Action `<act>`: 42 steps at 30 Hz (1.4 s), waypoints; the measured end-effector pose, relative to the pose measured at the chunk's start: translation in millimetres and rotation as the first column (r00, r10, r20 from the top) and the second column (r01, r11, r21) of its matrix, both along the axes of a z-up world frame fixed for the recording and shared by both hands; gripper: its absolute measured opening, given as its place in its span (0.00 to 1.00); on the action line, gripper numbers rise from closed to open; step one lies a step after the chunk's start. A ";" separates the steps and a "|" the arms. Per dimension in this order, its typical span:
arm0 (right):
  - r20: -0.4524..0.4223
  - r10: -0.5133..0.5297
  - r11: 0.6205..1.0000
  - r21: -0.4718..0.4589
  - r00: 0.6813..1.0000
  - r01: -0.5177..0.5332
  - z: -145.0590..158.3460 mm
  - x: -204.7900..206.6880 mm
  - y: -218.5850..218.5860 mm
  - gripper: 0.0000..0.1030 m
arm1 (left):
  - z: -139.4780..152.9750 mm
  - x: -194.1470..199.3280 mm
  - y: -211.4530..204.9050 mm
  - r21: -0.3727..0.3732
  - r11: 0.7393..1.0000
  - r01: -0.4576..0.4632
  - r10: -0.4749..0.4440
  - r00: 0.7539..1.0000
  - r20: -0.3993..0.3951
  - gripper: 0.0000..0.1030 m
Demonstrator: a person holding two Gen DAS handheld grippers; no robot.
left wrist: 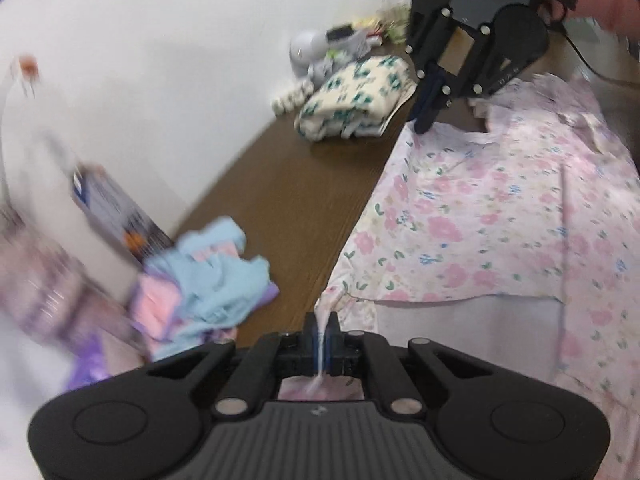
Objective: Fold clothes
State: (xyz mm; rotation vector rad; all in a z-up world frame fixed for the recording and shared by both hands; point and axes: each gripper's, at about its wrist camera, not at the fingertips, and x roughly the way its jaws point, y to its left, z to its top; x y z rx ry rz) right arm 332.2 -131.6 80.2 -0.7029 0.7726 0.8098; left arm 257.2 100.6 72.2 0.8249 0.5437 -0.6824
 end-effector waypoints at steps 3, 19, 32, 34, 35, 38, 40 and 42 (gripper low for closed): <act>0.149 0.030 0.999 -0.017 0.988 -0.028 14.9 -43.5 0.2 0.02 | 6.9 -40.8 -5.3 0.068 0.997 0.030 -0.038 0.991 0.125 0.02; 0.396 0.196 0.970 -0.211 0.897 -0.119 -33.8 -206.4 19.3 0.02 | -46.6 -161.7 -27.2 0.200 0.979 0.036 -0.075 0.979 0.188 0.01; 0.440 0.137 0.981 -0.186 0.887 -0.059 -67.7 -232.3 26.5 0.02 | -56.0 -165.6 -26.9 0.113 0.989 -0.093 0.077 0.987 0.141 0.07; 0.434 0.117 0.983 -0.176 0.893 -0.044 -71.3 -231.1 26.4 0.03 | -45.2 -168.8 -25.8 0.017 0.992 -0.125 0.122 0.984 0.131 0.08; 0.432 0.104 0.985 -0.166 0.896 -0.035 -72.2 -230.4 25.4 0.03 | -37.7 -171.1 -24.9 -0.048 0.990 -0.129 0.134 0.983 0.123 0.10; 0.427 0.064 0.992 -0.126 0.902 -0.011 -72.1 -230.2 20.2 0.03 | -17.6 -170.8 -25.8 -0.239 0.962 -0.133 0.151 0.987 0.058 0.26; 0.431 0.056 0.993 -0.118 0.901 -0.006 -73.8 -233.2 18.6 0.03 | -9.9 -167.0 -30.9 -0.324 0.938 -0.123 0.135 0.991 0.016 0.27; 0.440 0.053 0.993 -0.119 0.897 0.000 -74.9 -234.8 19.0 0.03 | -8.2 -157.6 -41.8 -0.378 0.914 -0.150 0.148 0.988 -0.035 0.27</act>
